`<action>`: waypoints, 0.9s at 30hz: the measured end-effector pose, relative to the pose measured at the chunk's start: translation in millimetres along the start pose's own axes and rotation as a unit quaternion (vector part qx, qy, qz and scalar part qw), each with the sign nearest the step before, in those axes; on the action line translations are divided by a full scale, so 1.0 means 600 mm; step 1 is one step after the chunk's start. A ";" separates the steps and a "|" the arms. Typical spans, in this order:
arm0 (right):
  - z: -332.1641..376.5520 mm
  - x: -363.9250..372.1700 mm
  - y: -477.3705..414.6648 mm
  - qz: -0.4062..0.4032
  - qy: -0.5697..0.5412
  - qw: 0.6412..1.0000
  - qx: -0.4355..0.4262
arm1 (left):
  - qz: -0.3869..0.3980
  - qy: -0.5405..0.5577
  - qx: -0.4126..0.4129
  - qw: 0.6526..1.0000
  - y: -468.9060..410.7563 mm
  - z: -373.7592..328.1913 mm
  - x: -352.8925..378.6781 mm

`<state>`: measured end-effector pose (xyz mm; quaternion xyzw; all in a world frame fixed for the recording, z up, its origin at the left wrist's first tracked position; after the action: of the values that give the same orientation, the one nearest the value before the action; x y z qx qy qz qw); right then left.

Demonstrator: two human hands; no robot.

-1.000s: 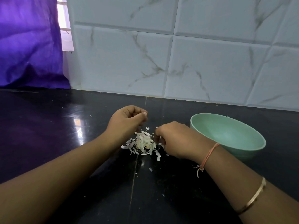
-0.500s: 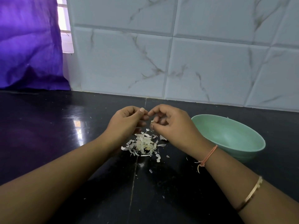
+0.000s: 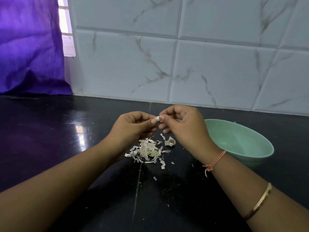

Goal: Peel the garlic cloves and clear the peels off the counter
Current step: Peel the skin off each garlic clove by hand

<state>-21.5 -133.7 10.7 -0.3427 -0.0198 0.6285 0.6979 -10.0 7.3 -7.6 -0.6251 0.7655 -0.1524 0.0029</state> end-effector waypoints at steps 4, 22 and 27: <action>0.006 0.000 0.000 0.009 -0.099 0.993 0.062 | -0.015 -0.002 0.003 1.000 -0.002 0.000 -0.002; 0.002 0.010 0.005 0.032 -0.163 0.980 0.107 | -0.023 -0.018 0.012 1.000 -0.002 -0.001 -0.001; -0.004 0.009 0.006 0.010 -0.107 0.991 0.079 | -0.015 -0.028 0.018 0.999 0.000 -0.002 0.001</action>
<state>-22.1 -129.8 4.9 -0.2176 -0.0415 0.6685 0.7100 -10.5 6.7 -6.6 -0.6403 0.7529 -0.1487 0.0332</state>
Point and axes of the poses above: each hand's wrist, its own y-axis away from the middle knuckle, its own x-axis out of the palm, z = x × y, the point moved 1 cm from there along -y, towards the middle knuckle, and after that the axes turned 6 degrees about y, right-handed, at the moved point
